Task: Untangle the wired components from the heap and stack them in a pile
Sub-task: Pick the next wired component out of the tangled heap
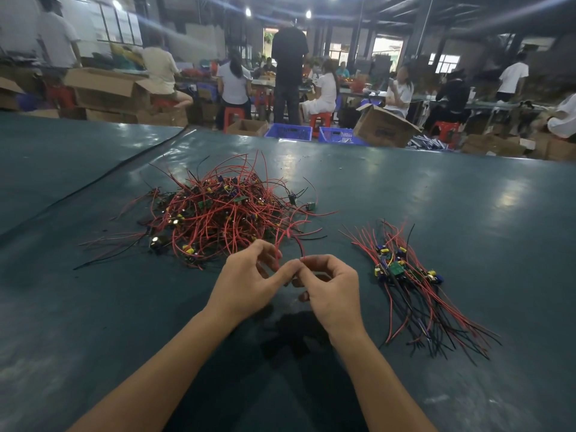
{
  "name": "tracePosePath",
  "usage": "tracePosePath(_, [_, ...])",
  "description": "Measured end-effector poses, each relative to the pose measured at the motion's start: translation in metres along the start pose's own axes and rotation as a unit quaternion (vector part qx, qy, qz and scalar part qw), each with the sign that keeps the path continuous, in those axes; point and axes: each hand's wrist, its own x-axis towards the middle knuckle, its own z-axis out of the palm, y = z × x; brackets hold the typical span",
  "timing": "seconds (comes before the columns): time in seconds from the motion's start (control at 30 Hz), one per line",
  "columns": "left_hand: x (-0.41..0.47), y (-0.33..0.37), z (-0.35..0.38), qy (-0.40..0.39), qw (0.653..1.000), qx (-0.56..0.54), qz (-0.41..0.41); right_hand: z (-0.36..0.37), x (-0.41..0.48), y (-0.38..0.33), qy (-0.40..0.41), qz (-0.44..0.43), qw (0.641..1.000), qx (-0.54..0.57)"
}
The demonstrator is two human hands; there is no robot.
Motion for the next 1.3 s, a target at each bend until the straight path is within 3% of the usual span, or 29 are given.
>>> tracePosePath(0.13, [0.0,0.0,0.007,-0.013,0.999,-0.048,-0.005,0.001,0.001,-0.001,0.017,0.022,0.998,0.058])
tracePosePath(0.23, [0.003,0.0,0.005,0.002,0.992,-0.114,-0.059,0.001,0.003,-0.001,0.03,0.042,0.995,0.085])
tracePosePath(0.4, [0.004,0.01,0.005,0.042,0.934,-0.29,-0.203,0.0,0.004,-0.002,0.055,0.089,0.984,0.146])
tracePosePath(0.57, [0.002,0.017,0.007,-0.069,0.886,-0.34,-0.307,0.002,0.002,-0.003,0.038,0.068,0.989,0.123])
tracePosePath(0.67, [0.0,0.019,0.008,-0.125,0.899,-0.31,-0.284,0.003,0.0,-0.003,0.019,0.049,0.996,0.078])
tracePosePath(1.0, [-0.001,0.016,0.014,-0.064,0.893,-0.37,-0.246,0.005,0.004,-0.004,0.073,0.122,0.984,0.106])
tracePosePath(1.2, [0.0,0.019,0.009,-0.09,0.895,-0.385,-0.208,0.001,0.008,-0.006,0.08,0.147,0.975,0.146])
tracePosePath(1.3, [0.002,0.018,0.008,-0.104,0.896,-0.383,-0.199,-0.008,0.015,-0.009,0.122,0.16,0.967,0.157])
